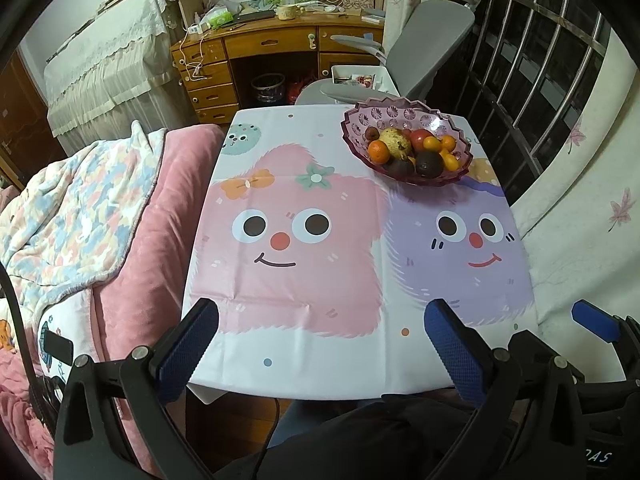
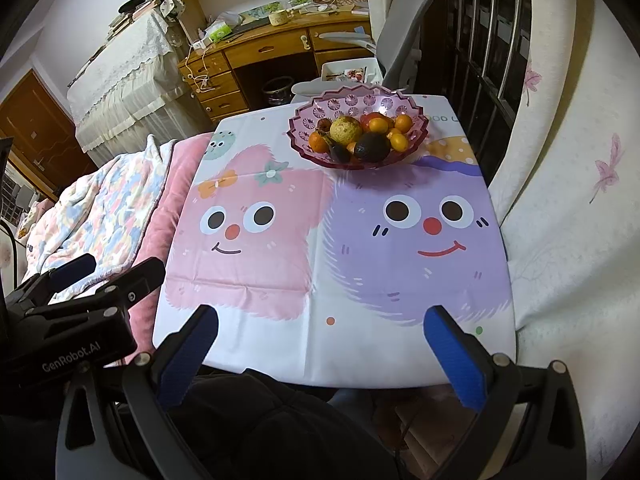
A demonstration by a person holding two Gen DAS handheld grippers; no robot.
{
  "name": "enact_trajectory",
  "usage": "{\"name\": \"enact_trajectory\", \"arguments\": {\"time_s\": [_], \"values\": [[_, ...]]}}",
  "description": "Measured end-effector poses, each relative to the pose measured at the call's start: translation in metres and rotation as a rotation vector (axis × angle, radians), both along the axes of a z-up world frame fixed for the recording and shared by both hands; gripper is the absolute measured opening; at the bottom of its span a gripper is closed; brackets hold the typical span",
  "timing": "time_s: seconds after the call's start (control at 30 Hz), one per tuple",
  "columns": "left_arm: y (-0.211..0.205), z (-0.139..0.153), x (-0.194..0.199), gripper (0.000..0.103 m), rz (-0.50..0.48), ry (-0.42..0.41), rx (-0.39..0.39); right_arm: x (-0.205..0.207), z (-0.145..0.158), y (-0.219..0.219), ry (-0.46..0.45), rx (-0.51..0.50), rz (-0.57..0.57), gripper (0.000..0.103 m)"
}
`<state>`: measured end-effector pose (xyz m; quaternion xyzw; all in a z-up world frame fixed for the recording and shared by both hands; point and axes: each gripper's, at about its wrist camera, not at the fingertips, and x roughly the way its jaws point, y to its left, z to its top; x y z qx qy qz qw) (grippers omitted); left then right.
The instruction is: Organize fruits
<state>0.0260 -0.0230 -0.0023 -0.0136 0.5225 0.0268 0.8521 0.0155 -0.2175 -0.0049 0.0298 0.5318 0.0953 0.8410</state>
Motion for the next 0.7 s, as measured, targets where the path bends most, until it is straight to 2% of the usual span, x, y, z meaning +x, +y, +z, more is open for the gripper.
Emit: {"name": "enact_trajectory", "arguments": {"time_s": [0.7], "values": [[0.0057, 0.0011, -0.0014, 0.102, -0.005, -0.002, 0.006, 0.0007, 0.001, -0.0003, 0.002, 0.0, 0.001, 0.103]]}}
